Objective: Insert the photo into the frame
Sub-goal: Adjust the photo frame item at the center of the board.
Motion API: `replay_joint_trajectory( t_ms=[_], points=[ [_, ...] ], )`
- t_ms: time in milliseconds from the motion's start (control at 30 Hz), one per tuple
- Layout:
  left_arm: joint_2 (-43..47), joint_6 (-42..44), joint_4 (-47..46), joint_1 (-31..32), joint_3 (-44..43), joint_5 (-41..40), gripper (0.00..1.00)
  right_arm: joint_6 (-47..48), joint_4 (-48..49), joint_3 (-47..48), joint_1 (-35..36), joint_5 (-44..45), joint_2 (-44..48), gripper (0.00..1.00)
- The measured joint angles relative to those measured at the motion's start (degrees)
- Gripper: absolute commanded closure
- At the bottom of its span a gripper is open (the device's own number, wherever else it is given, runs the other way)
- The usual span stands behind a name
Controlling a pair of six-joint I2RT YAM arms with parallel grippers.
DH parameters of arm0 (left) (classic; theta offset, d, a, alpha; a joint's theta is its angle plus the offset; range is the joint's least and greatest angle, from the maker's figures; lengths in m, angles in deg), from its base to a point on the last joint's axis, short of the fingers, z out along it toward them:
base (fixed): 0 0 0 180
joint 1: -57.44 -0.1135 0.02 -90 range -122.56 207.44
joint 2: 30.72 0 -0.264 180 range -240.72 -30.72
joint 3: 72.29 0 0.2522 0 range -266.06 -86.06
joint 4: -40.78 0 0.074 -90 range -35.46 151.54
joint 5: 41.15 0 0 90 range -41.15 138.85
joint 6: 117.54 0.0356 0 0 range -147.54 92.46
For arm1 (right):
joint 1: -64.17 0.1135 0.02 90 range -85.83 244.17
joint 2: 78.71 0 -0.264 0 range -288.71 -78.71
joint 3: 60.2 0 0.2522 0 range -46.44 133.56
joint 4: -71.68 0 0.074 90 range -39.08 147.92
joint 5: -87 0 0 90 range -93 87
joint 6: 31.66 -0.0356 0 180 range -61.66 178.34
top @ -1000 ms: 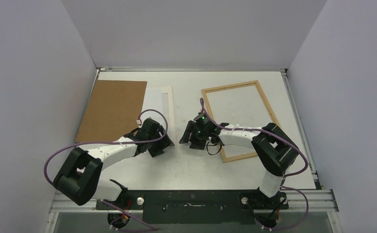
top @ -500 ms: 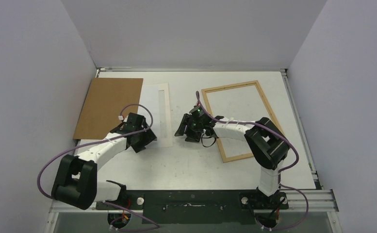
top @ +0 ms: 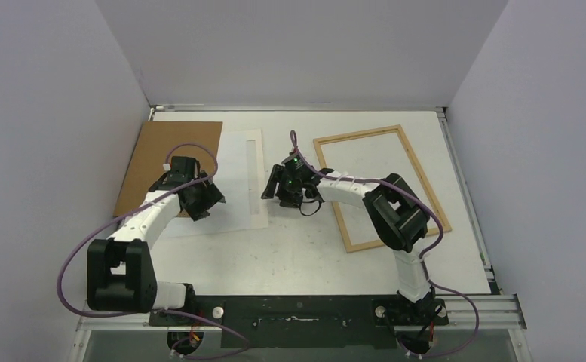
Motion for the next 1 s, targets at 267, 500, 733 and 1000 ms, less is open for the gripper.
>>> replay_joint_trajectory(
  t_ms=[267,500,733,1000],
  points=[
    [-10.43,4.17,-7.65,1.73,-5.14,9.92,0.58,-1.16,-1.95,5.14,-0.33,0.83,-3.61,0.32],
    [-20.22,4.59,-8.04,6.23,-9.79,8.72,0.63,-3.48,-2.86,6.12,-0.44,-1.07,-4.31,0.31],
    [-22.91,3.34,-6.14,6.34,-10.21,6.78,0.64,-7.82,0.63,6.49,-1.20,-7.45,-6.23,0.30],
    [-23.82,1.51,-5.46,5.97,-10.91,7.15,0.64,-11.41,6.60,7.21,-1.40,-13.11,-8.92,0.30]
  ],
)
